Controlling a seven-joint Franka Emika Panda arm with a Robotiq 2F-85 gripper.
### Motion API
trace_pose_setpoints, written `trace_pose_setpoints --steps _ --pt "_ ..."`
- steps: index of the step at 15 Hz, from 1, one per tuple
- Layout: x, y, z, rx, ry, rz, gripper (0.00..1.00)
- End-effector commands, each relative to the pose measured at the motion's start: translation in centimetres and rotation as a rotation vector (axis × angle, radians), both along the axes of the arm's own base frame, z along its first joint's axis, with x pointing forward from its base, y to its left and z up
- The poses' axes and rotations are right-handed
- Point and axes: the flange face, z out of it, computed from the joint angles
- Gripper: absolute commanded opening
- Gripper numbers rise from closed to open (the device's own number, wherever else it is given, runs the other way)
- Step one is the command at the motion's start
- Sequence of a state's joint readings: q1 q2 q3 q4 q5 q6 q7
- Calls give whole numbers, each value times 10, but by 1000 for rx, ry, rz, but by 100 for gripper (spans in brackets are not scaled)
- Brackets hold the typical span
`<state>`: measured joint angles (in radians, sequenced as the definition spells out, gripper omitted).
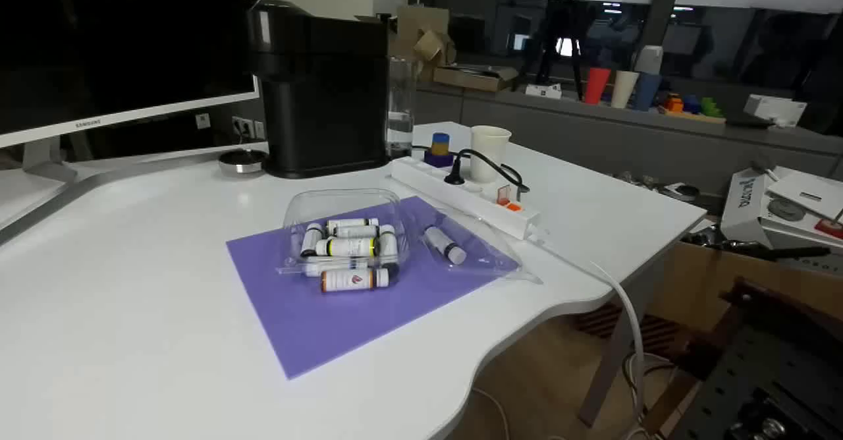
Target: Turn on the switch of the extension cord
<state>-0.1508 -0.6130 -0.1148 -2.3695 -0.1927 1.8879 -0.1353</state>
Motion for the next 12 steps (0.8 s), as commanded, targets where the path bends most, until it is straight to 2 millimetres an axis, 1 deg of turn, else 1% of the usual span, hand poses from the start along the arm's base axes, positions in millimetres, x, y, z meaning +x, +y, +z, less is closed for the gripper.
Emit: trace_pose_setpoints --steps 1,10,12 --pt "0 0 0 0 0 0 100" --pt "0 0 1 0 -3 0 100" --pt "7 -4 -1 -7 -37 25 100"
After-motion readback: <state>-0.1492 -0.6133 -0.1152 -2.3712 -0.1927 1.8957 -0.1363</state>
